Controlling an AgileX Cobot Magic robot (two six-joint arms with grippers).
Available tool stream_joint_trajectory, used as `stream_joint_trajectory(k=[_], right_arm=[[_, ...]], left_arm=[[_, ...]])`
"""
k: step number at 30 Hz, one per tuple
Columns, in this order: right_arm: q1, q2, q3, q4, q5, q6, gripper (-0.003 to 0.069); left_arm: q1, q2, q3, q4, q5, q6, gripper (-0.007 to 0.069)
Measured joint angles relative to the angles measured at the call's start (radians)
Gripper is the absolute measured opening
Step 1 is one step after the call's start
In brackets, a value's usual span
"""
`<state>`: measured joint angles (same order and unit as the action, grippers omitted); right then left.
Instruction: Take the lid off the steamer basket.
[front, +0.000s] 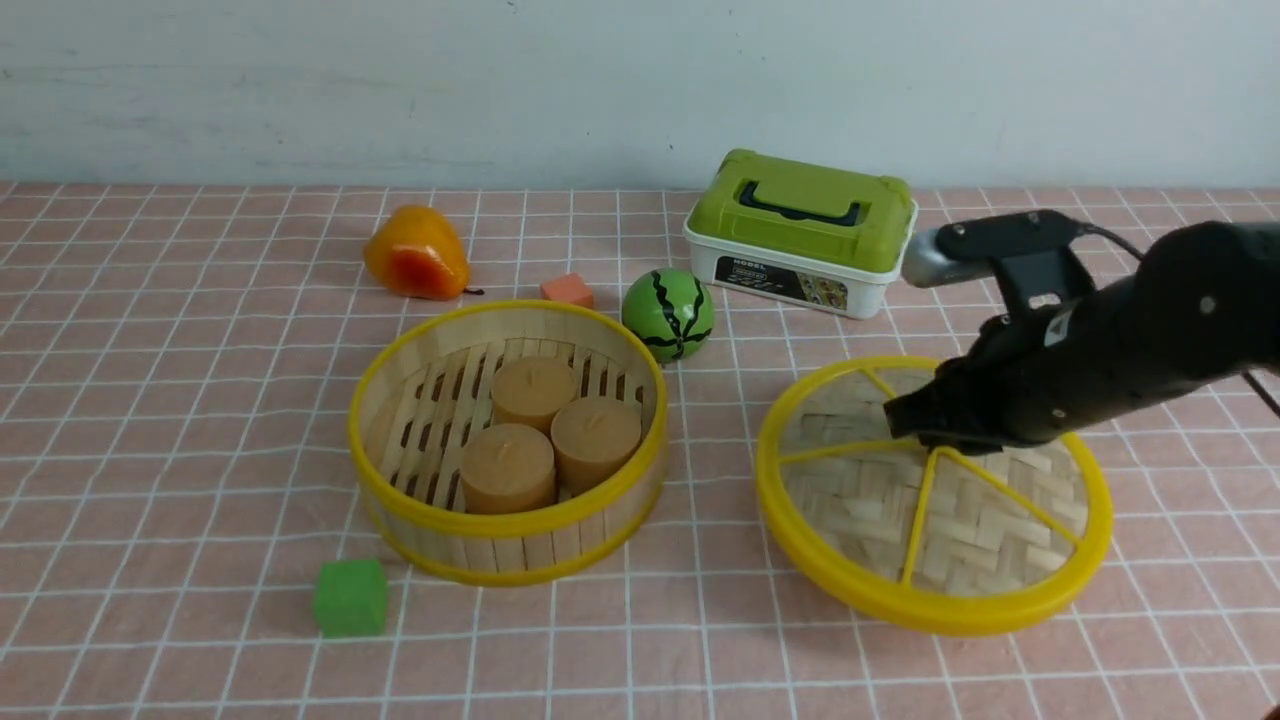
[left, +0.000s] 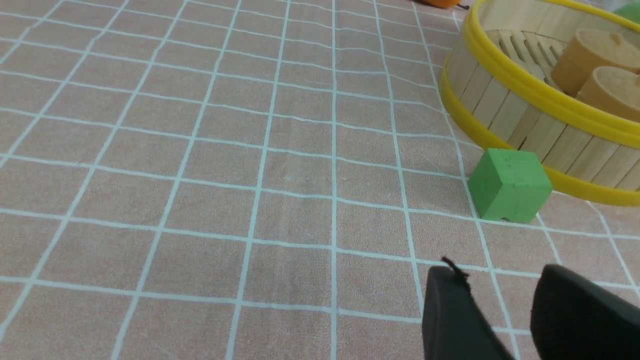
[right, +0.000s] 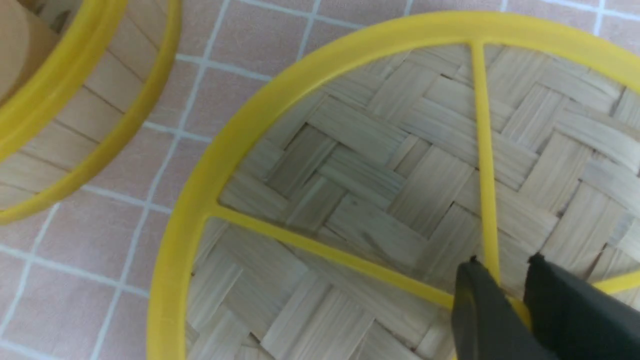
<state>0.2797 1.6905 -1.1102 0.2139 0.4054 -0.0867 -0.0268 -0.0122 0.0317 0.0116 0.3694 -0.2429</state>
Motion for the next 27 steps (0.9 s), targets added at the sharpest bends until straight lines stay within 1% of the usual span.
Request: stream_joint_trajectory(k=[6,10,12,16,17,18,19,21,23,26,27], right_arm=[[0.000,0.086,0.000,0.003,-0.102,0.000,0.0080],[0.000,0.112,0.000,0.003,-0.126,0.000,0.0082],[0.000,0.114,0.000,0.003,-0.137,0.000,0.0099],[0.000,0.113,0.000,0.003,-0.144,0.000,0.0167],[0.000,0.100,0.000,0.003,-0.125,0.000,0.0240],[0.000,0.097,0.000,0.003,-0.121,0.000,0.0247],[0.000,0.071,0.000,0.003,-0.091,-0.003,0.0293],[0.000,0.004,0.000,0.003,-0.047,-0.021,0.0331],[0.000,-0.094,0.000,0.004,-0.013,-0.037,0.0331],[0.001,-0.227,0.010,0.011,0.014,-0.039,0.0283],[0.007,-0.345,0.031,0.012,0.023,-0.041,0.0211]], left_arm=[[0.000,0.000,0.000,0.000,0.000,0.000,0.0239],[0.000,0.000,0.000,0.000,0.000,0.000,0.0239],[0.000,0.000,0.000,0.000,0.000,0.000,0.0239],[0.000,0.000,0.000,0.000,0.000,0.000,0.0239],[0.000,0.000,0.000,0.000,0.000,0.000,0.0239],[0.000,0.000,0.000,0.000,0.000,0.000,0.0239],[0.000,0.000,0.000,0.000,0.000,0.000,0.0239],[0.000,0.000,0.000,0.000,0.000,0.000,0.0239],[0.000,0.000,0.000,0.000,0.000,0.000,0.0239],[0.000,0.000,0.000,0.000,0.000,0.000,0.0239],[0.000,0.000,0.000,0.000,0.000,0.000,0.0239]])
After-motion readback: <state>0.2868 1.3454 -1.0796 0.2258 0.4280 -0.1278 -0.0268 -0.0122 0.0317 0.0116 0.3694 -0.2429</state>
